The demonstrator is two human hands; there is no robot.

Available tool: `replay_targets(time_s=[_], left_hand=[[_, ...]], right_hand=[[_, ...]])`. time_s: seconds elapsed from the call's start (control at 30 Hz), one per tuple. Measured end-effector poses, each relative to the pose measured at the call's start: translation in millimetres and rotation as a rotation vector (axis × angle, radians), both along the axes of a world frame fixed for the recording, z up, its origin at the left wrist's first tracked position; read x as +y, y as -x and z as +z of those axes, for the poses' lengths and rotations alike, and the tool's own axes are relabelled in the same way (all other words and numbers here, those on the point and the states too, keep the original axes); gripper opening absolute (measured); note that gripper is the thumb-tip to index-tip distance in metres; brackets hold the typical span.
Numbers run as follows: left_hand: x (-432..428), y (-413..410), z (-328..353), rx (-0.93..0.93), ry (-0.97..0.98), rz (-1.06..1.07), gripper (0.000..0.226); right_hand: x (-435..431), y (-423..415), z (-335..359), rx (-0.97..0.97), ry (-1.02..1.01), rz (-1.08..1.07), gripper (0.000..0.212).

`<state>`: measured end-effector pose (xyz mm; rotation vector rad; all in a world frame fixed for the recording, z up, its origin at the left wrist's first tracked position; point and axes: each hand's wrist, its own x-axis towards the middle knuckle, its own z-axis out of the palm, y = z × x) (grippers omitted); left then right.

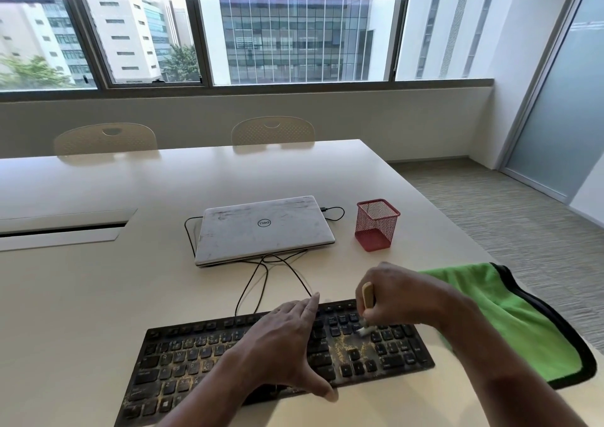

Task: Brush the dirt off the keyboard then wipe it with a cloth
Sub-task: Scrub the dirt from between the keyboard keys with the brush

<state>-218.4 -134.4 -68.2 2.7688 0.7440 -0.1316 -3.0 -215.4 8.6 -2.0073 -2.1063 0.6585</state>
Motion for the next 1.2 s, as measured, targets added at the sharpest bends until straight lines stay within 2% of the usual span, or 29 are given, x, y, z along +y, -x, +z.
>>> replay_targets(time_s=[0.3,0.7,0.83,1.0,1.2], left_hand=[[1,-1,-1,0.01,0.002,-0.001,0.15],[1,-1,-2,0.012,0.001,0.0,0.149],[1,-1,-1,0.01,0.001,-0.002,0.149],[2,-2,-4,0.026,-0.001,-0.002,0.151],[3,-1,-6,0.014,-0.011,0.001,0.151]], right_hand=[[0,2,0,-0.028,-0.02,-0.004,0.012],[-2,0,-4,0.032,-0.078,-0.055,0.012],[-6,4,-5,0.048,0.021,0.021,0.011],[0,5,-4,0.088,-0.136,0.007,0.016],[-4,8,-8,0.111,0.019,0.072,0.015]])
